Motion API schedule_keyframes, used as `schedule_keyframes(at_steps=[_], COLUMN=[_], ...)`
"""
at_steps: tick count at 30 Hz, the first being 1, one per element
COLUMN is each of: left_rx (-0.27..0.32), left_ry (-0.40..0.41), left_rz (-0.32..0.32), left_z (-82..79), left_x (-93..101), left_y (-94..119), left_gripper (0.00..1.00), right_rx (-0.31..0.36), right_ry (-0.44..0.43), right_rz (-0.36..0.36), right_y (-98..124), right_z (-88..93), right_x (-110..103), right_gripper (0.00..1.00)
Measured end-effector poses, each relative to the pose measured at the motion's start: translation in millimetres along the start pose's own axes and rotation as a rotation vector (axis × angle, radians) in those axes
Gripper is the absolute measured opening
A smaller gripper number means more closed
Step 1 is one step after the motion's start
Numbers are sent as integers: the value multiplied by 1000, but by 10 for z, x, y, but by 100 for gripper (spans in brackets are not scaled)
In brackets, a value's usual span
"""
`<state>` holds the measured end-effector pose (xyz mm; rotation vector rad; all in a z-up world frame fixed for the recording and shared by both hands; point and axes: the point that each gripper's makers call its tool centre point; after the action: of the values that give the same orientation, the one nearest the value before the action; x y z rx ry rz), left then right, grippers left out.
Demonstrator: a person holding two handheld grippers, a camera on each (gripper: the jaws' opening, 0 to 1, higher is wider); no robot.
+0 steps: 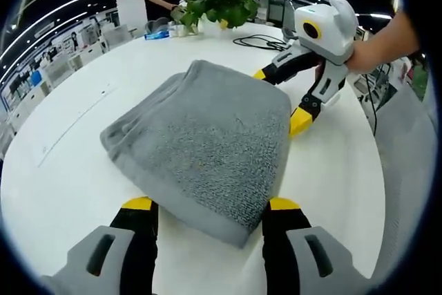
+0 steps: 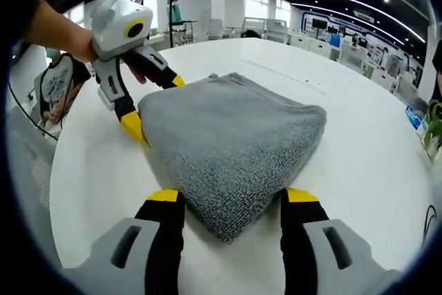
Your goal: Fold the towel on the table until its edges align and the towel forms a compact rectangular stack.
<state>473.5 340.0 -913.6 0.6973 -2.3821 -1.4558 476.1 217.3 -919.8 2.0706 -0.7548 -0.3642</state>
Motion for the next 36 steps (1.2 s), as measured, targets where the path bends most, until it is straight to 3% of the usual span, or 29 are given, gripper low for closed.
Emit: schedule_keyframes(at_steps=[12, 36], left_rx=[2, 35], left_ry=[5, 46], left_rz=[-1, -8], left_z=[-56, -104], left_x=[-72, -99], left_y=[-42, 9], left_gripper=[63, 66], right_rx=[4, 12], right_ry=[-8, -18], right_rz=[1, 0], right_y=[-45, 3], right_z=[-14, -49], right_x=[130, 127], right_gripper=[56, 57])
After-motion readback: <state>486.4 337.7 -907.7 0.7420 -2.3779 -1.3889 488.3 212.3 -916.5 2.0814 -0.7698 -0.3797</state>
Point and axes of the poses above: the point that each gripper's makers call its tool centre point, and the gripper's own axes: y roughly backward along the fingers, x roughly to its right, z roughly out of its underside, and after that the axes turned 15 degrees about -x, right-handed
